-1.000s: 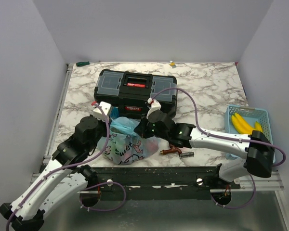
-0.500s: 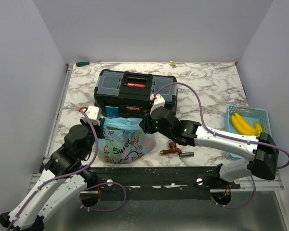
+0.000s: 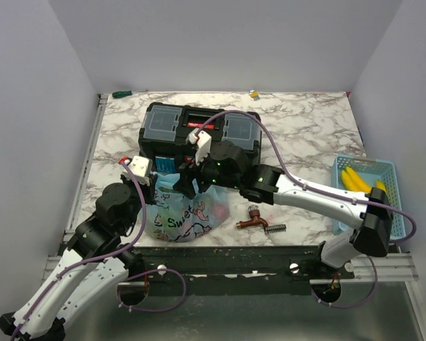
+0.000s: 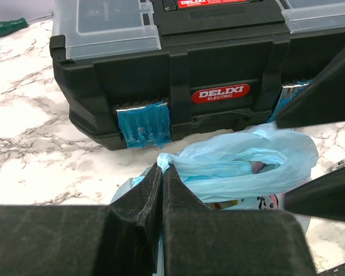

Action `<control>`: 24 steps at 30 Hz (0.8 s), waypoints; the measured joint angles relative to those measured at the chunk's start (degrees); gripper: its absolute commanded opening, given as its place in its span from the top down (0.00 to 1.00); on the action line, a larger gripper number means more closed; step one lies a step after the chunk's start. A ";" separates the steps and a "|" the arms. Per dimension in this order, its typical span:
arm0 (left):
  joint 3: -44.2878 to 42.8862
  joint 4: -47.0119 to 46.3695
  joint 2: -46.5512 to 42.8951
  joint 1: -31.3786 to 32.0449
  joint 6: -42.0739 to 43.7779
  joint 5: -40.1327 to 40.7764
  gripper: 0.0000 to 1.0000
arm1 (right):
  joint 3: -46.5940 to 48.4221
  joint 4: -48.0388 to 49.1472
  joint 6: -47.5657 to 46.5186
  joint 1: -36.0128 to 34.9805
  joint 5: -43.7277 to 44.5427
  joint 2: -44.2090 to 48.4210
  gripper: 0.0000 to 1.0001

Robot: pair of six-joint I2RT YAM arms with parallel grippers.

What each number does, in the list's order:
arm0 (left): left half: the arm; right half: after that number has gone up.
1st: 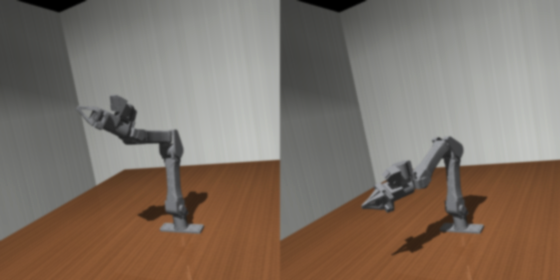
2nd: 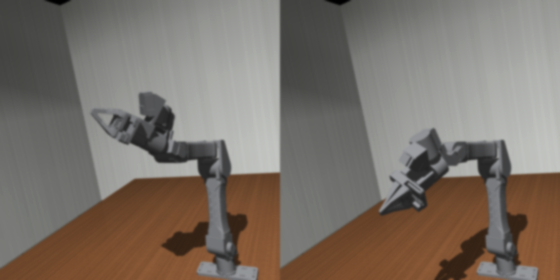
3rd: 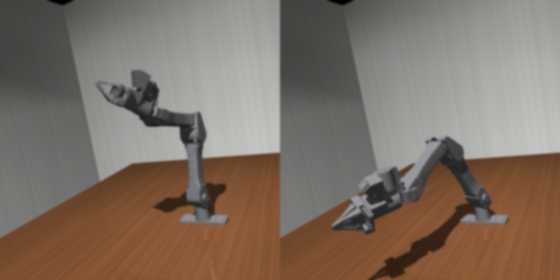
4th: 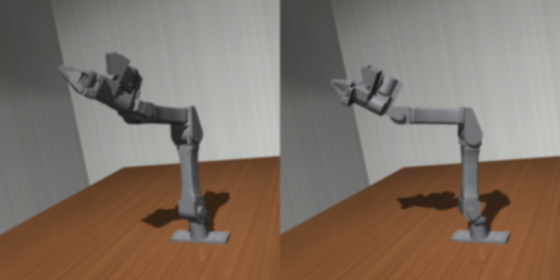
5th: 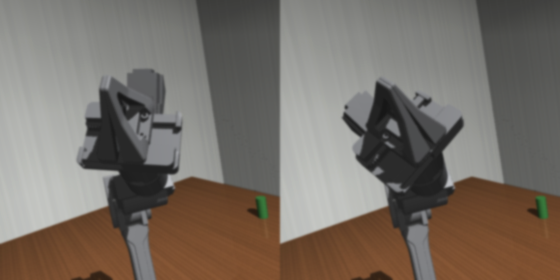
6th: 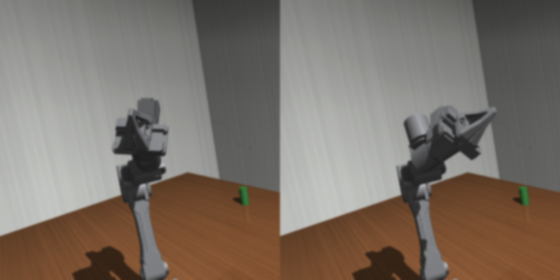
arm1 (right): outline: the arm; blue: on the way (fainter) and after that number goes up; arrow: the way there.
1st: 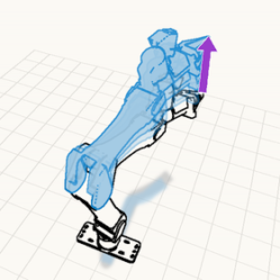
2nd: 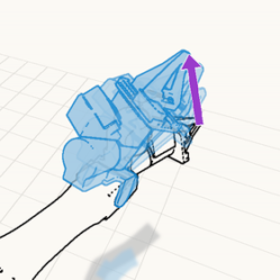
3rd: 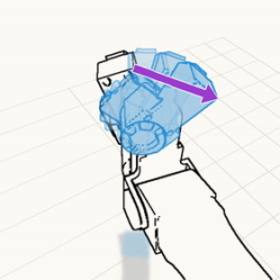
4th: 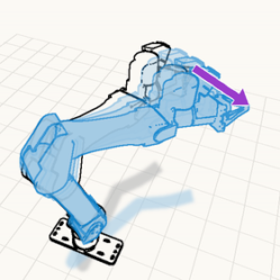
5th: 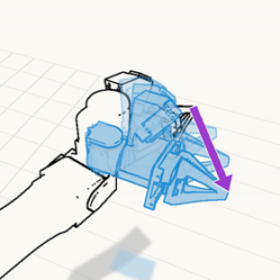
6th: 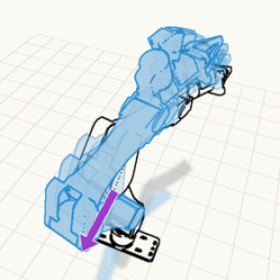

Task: Take the fake fruits out of the plastic bag
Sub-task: Untie the plastic bag at the center of the board.

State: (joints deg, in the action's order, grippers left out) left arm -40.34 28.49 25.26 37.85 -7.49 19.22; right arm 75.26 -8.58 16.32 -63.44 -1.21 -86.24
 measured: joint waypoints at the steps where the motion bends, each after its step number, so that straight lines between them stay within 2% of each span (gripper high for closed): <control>1: 0.00 -0.04 0.00 0.00 0.02 -0.13 1.00 | 0.50 0.04 -0.35 -0.09 -0.63 -1.11 0.30; 3: 0.02 -0.11 -0.02 0.00 0.04 -0.39 1.00 | 1.55 0.13 -1.01 -0.52 -1.33 -4.11 0.40; 8: 0.02 -0.11 -0.11 0.00 0.20 -0.74 1.00 | 1.79 -0.66 -0.85 -1.49 2.45 -8.37 0.86; 10: 0.02 -0.11 -0.26 0.00 0.20 -0.74 1.00 | 1.20 -0.39 0.15 -1.62 5.20 -8.22 0.99; 14: 0.04 -0.11 -0.79 0.00 0.20 -0.70 1.00 | -3.65 1.90 3.15 -1.77 11.39 -4.11 0.99; 18: 0.20 -0.09 -1.77 0.00 0.15 -0.48 1.00 | -14.38 5.60 9.60 -1.81 19.02 6.45 0.99; 22: 0.63 -0.15 -3.02 0.00 0.07 -0.17 1.00 | -28.09 15.56 18.93 -1.81 22.32 19.80 0.99; 24: 0.94 -0.20 -3.74 0.02 -0.09 -0.20 1.00 | -32.72 19.74 23.89 -1.81 22.97 23.65 0.99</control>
State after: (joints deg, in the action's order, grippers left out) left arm -39.40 28.29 21.52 37.87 -7.57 19.03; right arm 42.54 11.16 40.21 -65.25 21.76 -62.59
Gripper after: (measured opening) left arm 0.006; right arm 0.011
